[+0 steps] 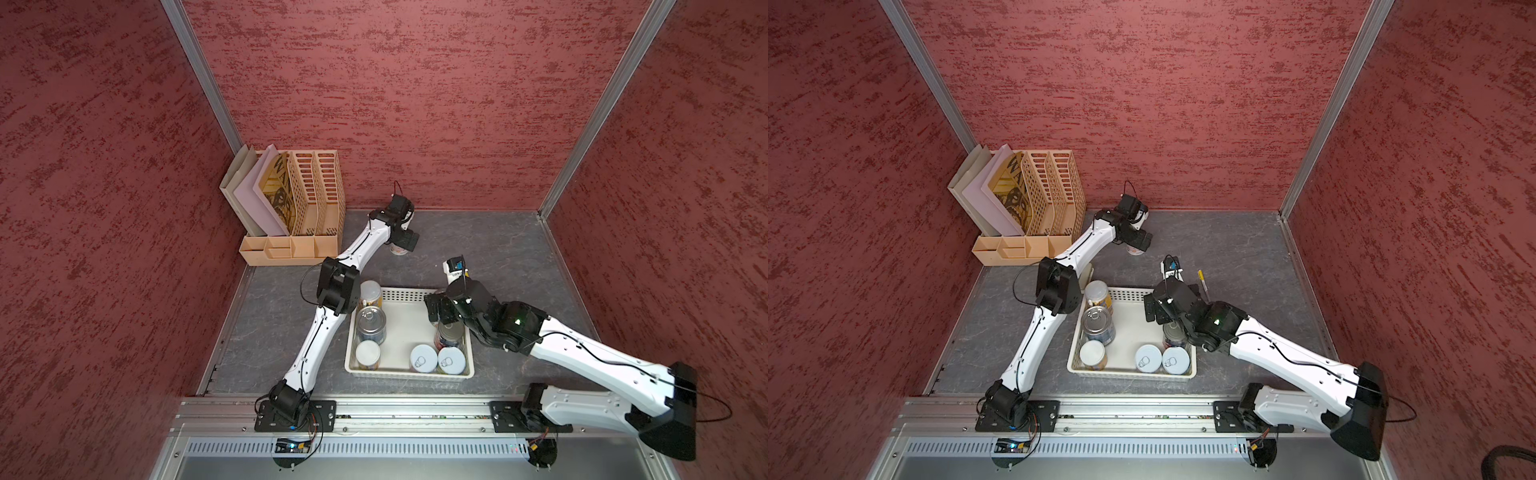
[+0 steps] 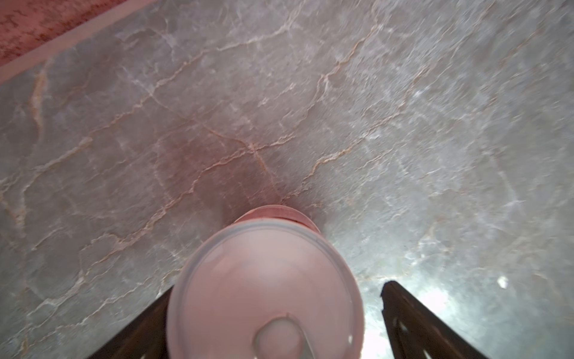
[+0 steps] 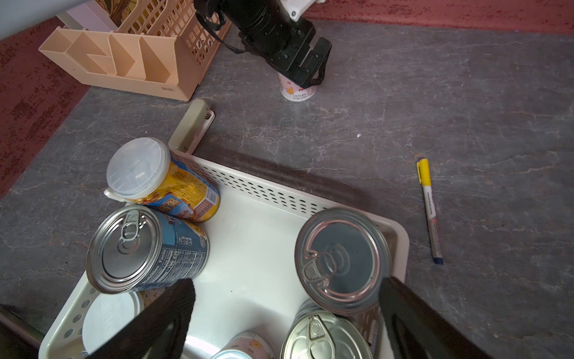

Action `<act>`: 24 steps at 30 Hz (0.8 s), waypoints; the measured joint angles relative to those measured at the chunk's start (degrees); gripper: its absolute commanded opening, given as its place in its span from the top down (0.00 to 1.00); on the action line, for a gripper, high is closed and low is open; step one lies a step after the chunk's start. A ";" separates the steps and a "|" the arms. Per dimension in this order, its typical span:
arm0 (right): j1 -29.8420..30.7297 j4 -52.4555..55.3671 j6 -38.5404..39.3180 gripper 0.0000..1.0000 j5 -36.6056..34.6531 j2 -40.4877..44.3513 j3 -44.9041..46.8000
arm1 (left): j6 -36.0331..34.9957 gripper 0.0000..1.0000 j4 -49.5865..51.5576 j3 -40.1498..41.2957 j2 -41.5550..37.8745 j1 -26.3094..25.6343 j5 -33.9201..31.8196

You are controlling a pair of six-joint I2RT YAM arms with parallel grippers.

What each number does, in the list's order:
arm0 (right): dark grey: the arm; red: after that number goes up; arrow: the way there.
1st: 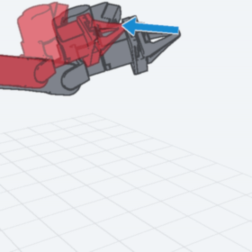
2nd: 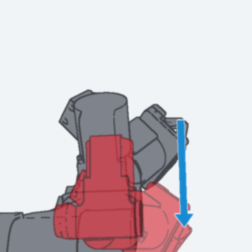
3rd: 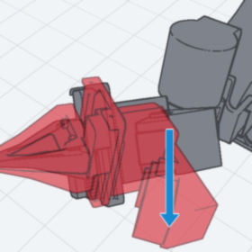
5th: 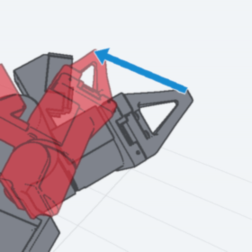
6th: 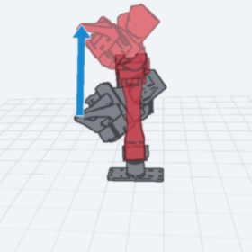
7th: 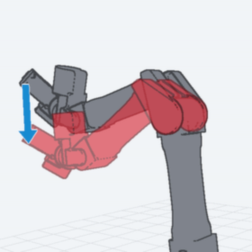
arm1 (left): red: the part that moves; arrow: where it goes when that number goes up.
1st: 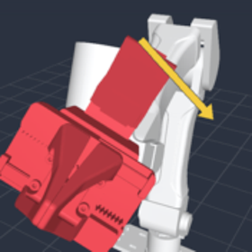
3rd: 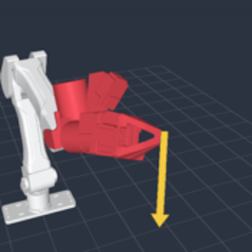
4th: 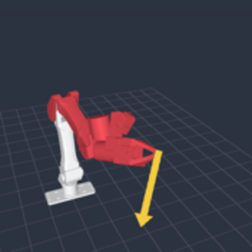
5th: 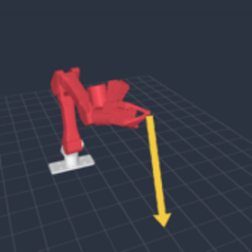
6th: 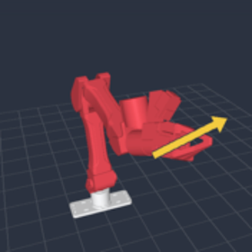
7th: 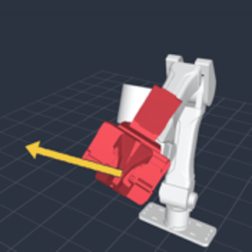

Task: Put the canned food in the basket
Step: Pick up the canned food from the center of the board.

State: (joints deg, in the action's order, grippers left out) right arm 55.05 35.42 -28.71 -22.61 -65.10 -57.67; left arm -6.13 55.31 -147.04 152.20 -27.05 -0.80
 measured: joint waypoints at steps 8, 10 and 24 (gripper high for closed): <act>-0.02 0.00 0.00 0.02 0.11 0.00 0.00 | -1.03 0.03 -0.26 -0.09 0.59 -0.33 -2.71; -0.02 0.00 0.00 0.02 0.11 -0.04 0.00 | -0.98 0.05 -0.37 -0.09 0.59 -0.33 -2.97; -0.02 0.00 0.00 0.02 0.52 -0.48 0.00 | 0.52 0.47 -2.08 -0.09 0.59 -0.33 -3.10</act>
State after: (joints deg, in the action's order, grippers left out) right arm 55.02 35.42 -28.71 -22.09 -65.58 -57.67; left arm -5.61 53.23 -147.13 152.79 -27.38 -3.90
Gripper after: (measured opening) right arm 0.984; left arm 0.782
